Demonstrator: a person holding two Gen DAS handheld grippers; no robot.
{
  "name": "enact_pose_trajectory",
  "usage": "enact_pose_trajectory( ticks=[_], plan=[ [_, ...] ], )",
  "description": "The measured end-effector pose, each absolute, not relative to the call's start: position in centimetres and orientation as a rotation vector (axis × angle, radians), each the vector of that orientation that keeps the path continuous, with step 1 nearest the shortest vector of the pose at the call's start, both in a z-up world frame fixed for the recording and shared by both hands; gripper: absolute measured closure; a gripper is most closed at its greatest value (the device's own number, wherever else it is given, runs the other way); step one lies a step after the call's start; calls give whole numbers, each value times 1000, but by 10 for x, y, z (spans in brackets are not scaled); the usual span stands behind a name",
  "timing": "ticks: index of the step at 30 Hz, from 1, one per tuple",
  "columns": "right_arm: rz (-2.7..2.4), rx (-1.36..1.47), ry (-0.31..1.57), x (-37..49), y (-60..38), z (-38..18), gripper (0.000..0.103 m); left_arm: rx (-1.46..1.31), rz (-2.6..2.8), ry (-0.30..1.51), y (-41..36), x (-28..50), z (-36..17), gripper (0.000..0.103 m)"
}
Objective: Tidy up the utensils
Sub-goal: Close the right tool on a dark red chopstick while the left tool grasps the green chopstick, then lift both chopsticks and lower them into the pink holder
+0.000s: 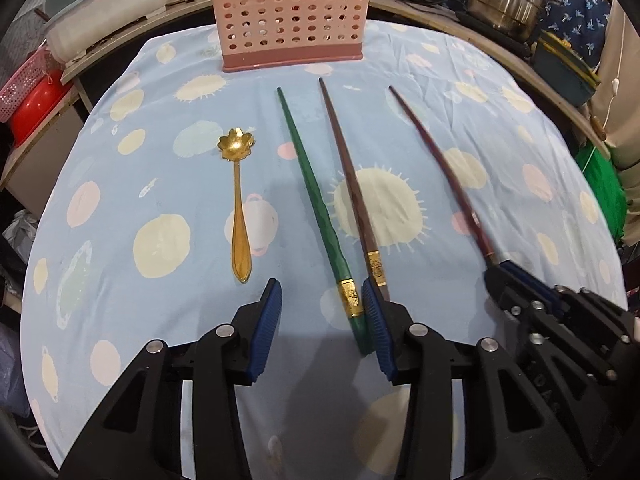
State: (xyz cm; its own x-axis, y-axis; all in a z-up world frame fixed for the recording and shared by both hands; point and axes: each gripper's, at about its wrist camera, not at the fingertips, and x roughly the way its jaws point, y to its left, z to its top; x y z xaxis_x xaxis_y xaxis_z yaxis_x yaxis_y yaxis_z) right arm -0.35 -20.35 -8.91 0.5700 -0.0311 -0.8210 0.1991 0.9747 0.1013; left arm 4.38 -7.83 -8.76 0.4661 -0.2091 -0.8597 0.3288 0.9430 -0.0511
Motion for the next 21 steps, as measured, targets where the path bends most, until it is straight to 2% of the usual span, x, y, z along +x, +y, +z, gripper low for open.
enact_pose_trajectory(
  ticks=[4, 6, 8, 10, 15, 21],
  plan=[
    [-133, 194, 956, -4, -204, -89, 96, 160, -331, 1016, -79, 41, -87, 64],
    [-131, 197, 955, -4, -205, -89, 96, 156, -327, 1015, -76, 42, -87, 73],
    [-129, 200, 953, -5, -205, -89, 96, 157, -329, 1012, -73, 41, -87, 87],
    [-128, 199, 953, -5, -205, -89, 96, 156, -342, 1014, -71, 40, -86, 94],
    [-120, 204, 948, -9, -206, -87, 96, 126, -361, 1020, -65, 37, -80, 96],
    [-105, 217, 900, -19, -207, -65, 96, 71, -368, 968, -54, 34, -49, 96]
  ],
)
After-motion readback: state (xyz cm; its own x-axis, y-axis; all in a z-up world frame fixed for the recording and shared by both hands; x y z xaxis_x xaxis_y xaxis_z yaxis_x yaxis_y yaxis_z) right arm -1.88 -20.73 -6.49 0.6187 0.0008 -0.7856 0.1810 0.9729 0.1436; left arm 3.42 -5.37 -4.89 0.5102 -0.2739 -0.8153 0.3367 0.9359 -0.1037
